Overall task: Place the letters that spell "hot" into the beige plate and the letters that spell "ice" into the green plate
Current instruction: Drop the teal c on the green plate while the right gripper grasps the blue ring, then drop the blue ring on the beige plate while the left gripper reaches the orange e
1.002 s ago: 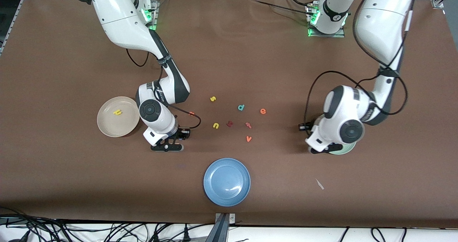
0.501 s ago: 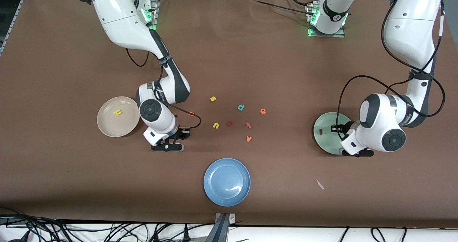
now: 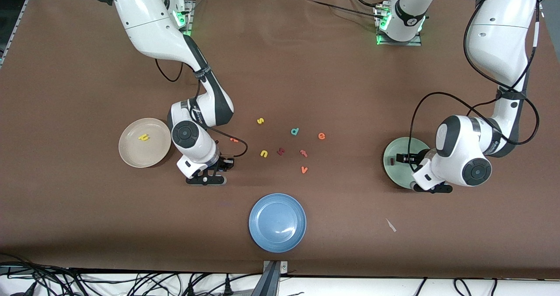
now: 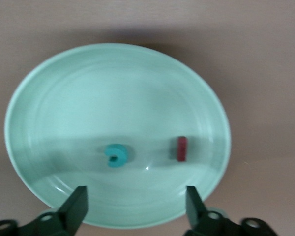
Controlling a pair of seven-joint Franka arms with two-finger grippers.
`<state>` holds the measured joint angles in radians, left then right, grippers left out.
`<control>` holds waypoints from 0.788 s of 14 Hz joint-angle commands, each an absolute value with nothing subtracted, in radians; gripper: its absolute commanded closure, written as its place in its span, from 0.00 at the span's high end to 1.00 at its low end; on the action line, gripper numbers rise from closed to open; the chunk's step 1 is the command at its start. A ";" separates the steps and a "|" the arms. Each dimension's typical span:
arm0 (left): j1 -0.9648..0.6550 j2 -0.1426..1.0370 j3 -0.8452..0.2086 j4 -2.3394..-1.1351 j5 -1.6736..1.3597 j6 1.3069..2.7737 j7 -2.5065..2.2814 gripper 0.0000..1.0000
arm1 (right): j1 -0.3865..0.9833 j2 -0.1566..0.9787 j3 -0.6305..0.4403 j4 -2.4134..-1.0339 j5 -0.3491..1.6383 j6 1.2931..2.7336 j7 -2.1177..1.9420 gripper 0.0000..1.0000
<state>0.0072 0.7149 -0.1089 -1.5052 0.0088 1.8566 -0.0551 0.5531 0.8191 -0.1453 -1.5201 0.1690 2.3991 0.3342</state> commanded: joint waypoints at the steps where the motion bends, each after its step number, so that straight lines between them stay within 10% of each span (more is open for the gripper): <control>1: -0.018 0.666 -0.167 -1.509 0.023 1.801 -0.154 1.00 | 0.551 0.833 -0.150 -1.489 0.172 2.379 0.345 0.06; 11: -0.208 0.730 -0.327 -1.529 0.023 1.931 -0.776 1.00 | 0.549 0.683 -0.284 -1.554 0.166 2.071 0.139 0.06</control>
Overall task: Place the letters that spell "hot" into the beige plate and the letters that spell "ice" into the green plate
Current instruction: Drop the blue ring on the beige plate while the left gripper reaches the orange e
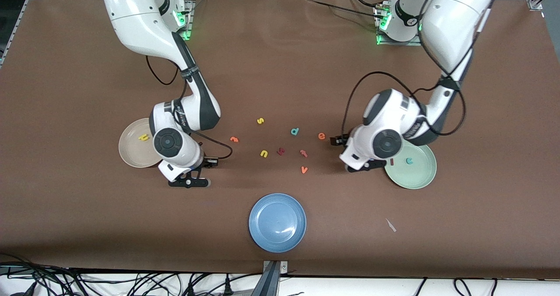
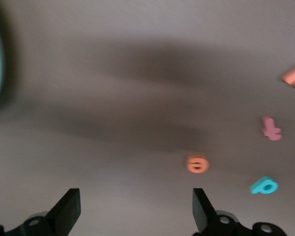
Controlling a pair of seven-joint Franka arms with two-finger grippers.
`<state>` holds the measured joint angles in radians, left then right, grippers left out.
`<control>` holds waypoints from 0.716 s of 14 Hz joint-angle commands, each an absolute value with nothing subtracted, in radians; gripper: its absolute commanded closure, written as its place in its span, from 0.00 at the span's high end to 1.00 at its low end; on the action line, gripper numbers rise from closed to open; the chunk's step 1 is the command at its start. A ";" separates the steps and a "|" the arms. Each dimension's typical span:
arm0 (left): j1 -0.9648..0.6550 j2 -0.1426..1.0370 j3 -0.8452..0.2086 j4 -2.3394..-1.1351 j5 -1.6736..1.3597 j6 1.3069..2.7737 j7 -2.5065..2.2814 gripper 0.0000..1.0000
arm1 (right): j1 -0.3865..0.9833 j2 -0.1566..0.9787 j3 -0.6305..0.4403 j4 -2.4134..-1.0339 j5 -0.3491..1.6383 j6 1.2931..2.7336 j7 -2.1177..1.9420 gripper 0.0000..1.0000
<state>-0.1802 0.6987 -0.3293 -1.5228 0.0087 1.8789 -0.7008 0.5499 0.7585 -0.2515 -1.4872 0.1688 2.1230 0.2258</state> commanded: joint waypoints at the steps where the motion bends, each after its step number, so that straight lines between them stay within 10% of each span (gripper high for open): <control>1: -0.231 0.744 -0.327 -1.529 0.023 1.957 -0.829 1.00 | 0.549 0.640 -0.304 -1.595 0.164 2.051 0.102 0.06; 7: -0.258 0.772 -0.327 -1.606 0.025 2.135 -0.949 0.83 | 0.548 0.485 -0.492 -1.856 0.176 2.075 -0.219 0.07; 10: -0.258 0.773 -0.327 -1.620 0.025 2.164 -0.966 0.70 | 0.546 0.472 -0.502 -1.965 0.181 2.187 -0.244 0.34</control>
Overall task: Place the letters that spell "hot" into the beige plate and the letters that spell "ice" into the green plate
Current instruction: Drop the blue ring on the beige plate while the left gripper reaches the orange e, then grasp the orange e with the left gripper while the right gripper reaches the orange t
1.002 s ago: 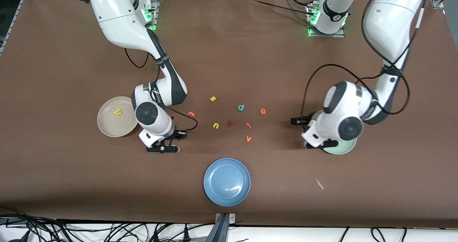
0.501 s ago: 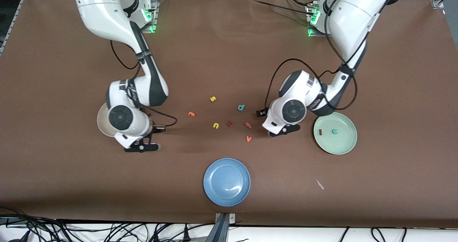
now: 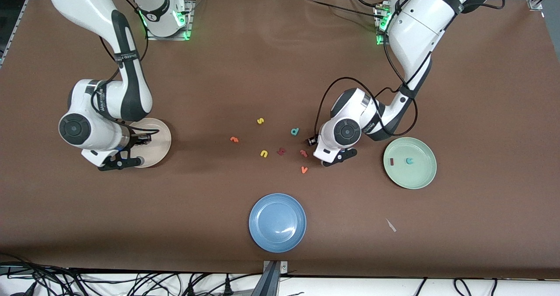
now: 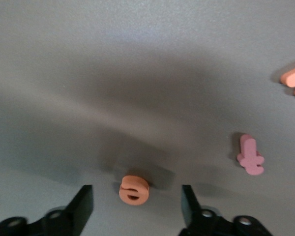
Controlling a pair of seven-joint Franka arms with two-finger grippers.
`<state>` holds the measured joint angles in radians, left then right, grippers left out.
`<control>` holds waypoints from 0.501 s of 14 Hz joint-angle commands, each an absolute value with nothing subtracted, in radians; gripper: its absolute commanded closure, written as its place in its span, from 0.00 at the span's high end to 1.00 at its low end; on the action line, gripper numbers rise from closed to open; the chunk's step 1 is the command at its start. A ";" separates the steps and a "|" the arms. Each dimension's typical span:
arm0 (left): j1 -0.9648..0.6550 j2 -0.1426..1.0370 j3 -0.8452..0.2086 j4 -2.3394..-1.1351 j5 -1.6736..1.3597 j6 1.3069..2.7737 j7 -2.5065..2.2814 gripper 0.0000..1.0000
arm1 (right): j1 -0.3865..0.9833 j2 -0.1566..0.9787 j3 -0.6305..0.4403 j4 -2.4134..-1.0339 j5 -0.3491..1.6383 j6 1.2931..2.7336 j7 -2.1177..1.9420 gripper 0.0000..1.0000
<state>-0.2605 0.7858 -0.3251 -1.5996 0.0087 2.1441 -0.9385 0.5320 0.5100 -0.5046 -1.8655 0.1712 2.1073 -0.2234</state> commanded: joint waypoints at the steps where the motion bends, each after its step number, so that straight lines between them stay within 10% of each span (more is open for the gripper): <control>1: -0.258 0.772 -0.327 -1.624 0.025 2.164 -0.968 0.64 | 0.546 0.474 -0.502 -1.977 0.214 2.195 -0.230 0.72; 2: -0.258 0.770 -0.327 -1.637 0.025 2.164 -0.966 0.57 | 0.545 0.476 -0.502 -1.976 0.265 2.181 -0.229 1.00; 7: -0.245 0.762 -0.327 -1.664 0.025 2.167 -0.965 0.09 | 0.577 0.474 -0.444 -1.888 0.288 2.088 0.054 1.00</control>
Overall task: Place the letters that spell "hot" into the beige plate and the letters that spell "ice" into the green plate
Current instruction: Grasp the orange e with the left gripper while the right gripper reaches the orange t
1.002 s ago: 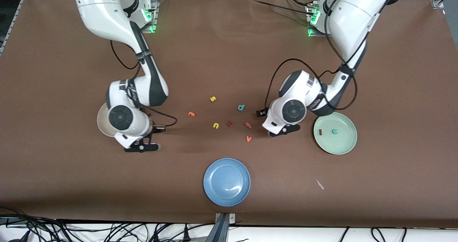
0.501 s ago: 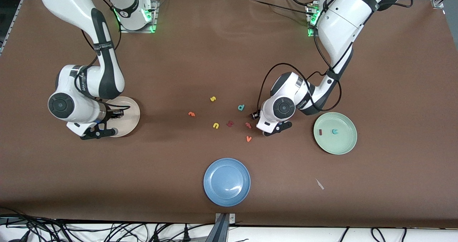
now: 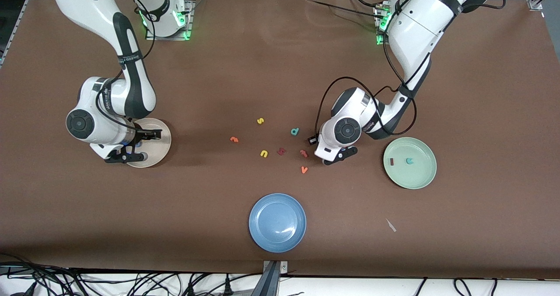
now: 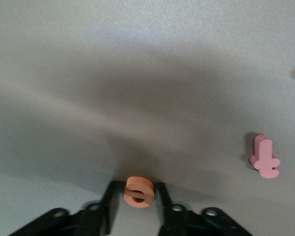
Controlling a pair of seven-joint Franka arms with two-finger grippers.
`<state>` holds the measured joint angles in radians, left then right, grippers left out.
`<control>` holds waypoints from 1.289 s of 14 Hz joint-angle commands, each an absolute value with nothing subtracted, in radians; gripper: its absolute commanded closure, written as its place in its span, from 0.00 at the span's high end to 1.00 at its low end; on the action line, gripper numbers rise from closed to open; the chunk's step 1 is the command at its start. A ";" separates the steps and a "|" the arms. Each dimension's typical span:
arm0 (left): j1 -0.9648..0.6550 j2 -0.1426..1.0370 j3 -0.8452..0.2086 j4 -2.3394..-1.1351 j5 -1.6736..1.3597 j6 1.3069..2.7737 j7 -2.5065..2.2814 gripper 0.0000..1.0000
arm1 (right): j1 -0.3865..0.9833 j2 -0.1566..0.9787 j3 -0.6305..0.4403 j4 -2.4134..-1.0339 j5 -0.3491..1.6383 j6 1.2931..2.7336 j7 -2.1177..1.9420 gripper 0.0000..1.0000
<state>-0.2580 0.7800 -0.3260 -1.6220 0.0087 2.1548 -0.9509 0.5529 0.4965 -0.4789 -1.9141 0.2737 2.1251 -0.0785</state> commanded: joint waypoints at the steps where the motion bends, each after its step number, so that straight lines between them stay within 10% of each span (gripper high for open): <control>1: -0.245 0.762 -0.328 -1.663 0.023 2.169 -0.965 0.00 | 0.587 0.474 -0.419 -1.882 0.288 2.094 0.125 1.00; 18: 0.119 0.672 -0.310 -1.632 0.247 1.936 -0.187 0.00 | 0.842 0.589 -0.335 -1.878 0.276 2.359 -0.190 1.00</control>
<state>0.0940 0.6647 -0.3034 -1.6258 0.2009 1.9345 -0.2560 0.8384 0.5851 -0.3536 -1.8720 0.2722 2.3231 -0.1363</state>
